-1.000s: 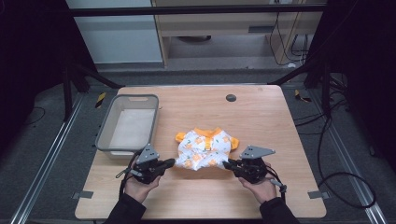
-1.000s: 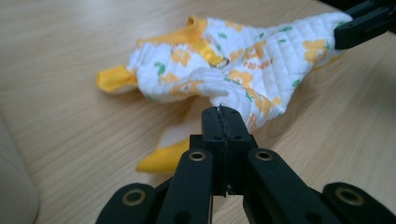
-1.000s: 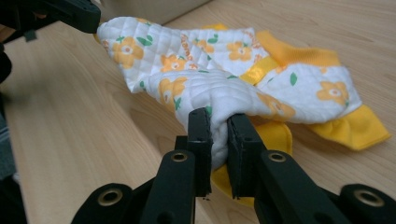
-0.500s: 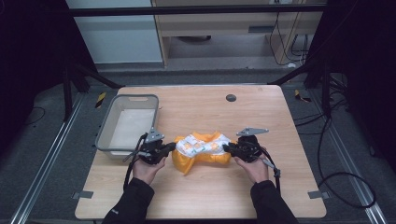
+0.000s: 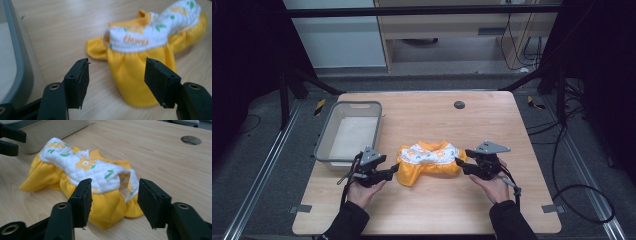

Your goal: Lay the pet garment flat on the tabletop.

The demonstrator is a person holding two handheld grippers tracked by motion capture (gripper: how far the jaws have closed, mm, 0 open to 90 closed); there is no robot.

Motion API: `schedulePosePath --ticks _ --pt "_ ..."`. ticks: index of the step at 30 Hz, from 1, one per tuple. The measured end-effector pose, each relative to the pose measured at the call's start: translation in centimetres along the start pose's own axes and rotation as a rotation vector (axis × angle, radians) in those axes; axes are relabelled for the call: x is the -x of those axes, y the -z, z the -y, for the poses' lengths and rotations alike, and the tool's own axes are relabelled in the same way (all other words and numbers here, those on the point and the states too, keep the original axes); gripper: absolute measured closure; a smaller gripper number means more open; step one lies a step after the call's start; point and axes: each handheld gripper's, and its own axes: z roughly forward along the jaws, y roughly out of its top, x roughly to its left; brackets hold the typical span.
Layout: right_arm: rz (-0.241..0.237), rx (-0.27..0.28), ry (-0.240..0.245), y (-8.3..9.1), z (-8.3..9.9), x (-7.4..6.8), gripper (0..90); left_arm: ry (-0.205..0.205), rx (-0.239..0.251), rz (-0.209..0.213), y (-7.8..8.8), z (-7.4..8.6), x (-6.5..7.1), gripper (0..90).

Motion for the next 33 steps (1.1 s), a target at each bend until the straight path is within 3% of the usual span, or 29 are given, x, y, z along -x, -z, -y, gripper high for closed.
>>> schedulePosePath --ticks 3,6,9,14,15,17,20,23,30,33 --pt "-0.007 -0.01 0.01 1.1 1.7 -0.2 40.8 0.015 -0.056 0.002 -0.3 1.6 0.1 33.8" --pt "-0.014 -0.032 0.011 0.9 2.7 -0.3 40.5 0.01 -0.08 0.002 -1.0 1.7 0.1 32.3" --pt "-0.018 -0.092 0.029 -0.5 3.7 -0.6 40.4 0.035 -0.082 0.025 -2.1 1.6 0.3 32.9" --pt "-0.029 -0.1 0.02 -2.1 3.7 -0.7 43.3 0.045 -0.095 0.04 -2.9 1.6 0.3 43.3" --pt "-0.03 -0.108 0.027 -2.6 3.7 -0.8 49.1 0.046 -0.096 0.046 -3.1 1.6 0.4 46.6" --pt "-0.035 -0.113 0.034 -2.9 3.6 -0.8 52.3 0.047 -0.102 0.048 -3.3 1.7 0.4 49.1" --pt "-0.034 -0.121 0.026 -3.2 3.6 -0.8 69.3 0.053 -0.133 0.066 -3.7 1.7 0.5 71.8" --pt "-0.038 -0.132 0.031 -3.0 3.6 -0.8 82.5 0.049 -0.148 0.07 -3.9 1.7 0.6 84.3" --pt "-0.073 -0.141 0.026 -2.6 3.2 -1.0 86.5 0.027 -0.166 0.078 -3.8 1.3 1.0 88.6" --pt "-0.084 -0.127 0.014 -1.7 2.8 -1.0 86.5 0.038 -0.119 0.095 -2.1 0.4 1.0 88.9"
